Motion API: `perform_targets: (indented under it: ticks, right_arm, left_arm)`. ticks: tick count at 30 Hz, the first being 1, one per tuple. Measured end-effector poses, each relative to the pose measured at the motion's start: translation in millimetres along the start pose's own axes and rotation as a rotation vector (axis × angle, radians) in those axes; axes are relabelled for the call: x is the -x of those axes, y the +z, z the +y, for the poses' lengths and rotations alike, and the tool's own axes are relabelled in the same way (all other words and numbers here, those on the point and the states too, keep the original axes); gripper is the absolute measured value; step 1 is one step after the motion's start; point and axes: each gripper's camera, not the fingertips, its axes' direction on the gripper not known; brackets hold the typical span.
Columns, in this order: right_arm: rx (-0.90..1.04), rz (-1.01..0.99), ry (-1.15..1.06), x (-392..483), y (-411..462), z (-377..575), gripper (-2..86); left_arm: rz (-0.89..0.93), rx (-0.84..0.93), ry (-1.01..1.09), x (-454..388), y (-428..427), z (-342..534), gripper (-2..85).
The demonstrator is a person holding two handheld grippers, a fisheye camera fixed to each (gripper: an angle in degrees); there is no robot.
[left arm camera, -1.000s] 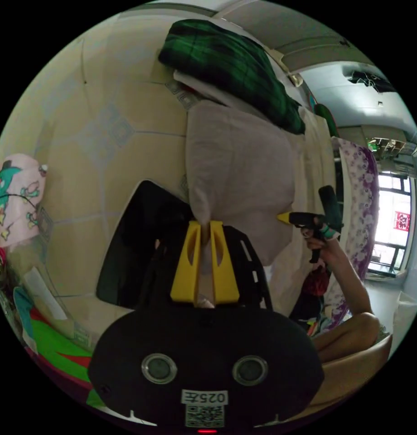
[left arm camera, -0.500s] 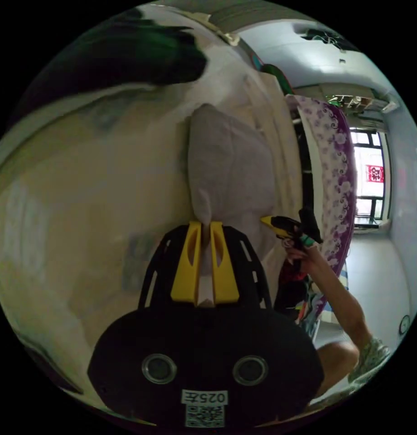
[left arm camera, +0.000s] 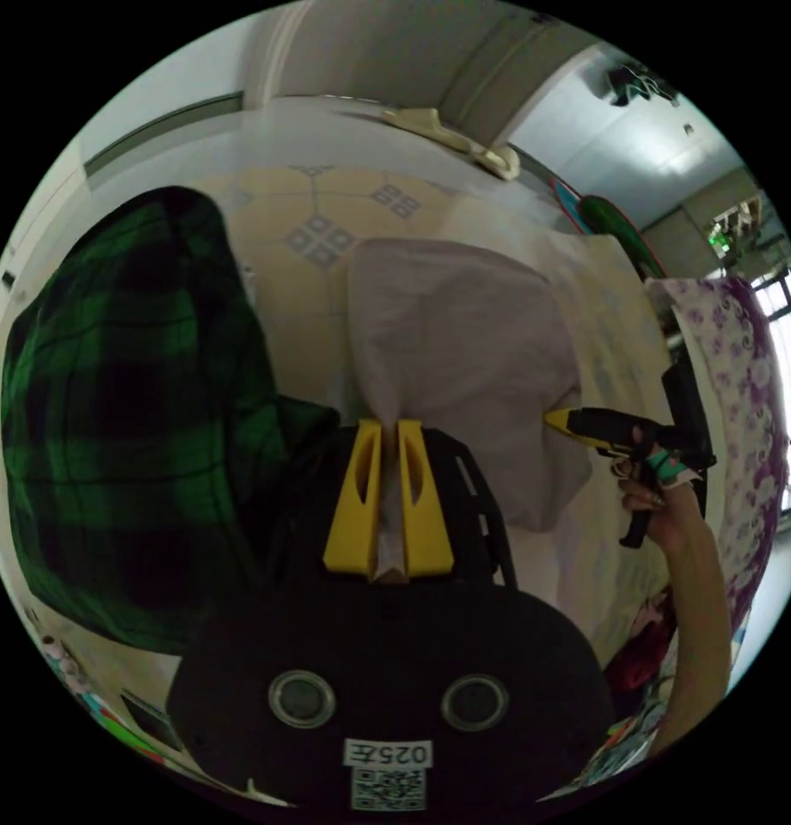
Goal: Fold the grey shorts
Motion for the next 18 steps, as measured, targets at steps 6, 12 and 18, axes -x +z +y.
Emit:
perform_targets:
  ticks: [6, 12, 18]
  right_arm:
    - [0.011, 0.132, -0.084, 42, 1, -14, 6.1]
    - [-0.119, 0.157, -0.041, 52, -9, 20, 9.6]
    - [-0.225, 0.039, -0.042, 30, -38, 140, 15.9]
  left_arm:
    - [-0.074, -0.038, -0.009, -28, 12, 21, -0.9]
    - [-0.019, -0.026, -0.037, -42, 25, 32, -0.3]
    - [-0.103, -0.253, 0.229, -83, 4, 128, 0.3]
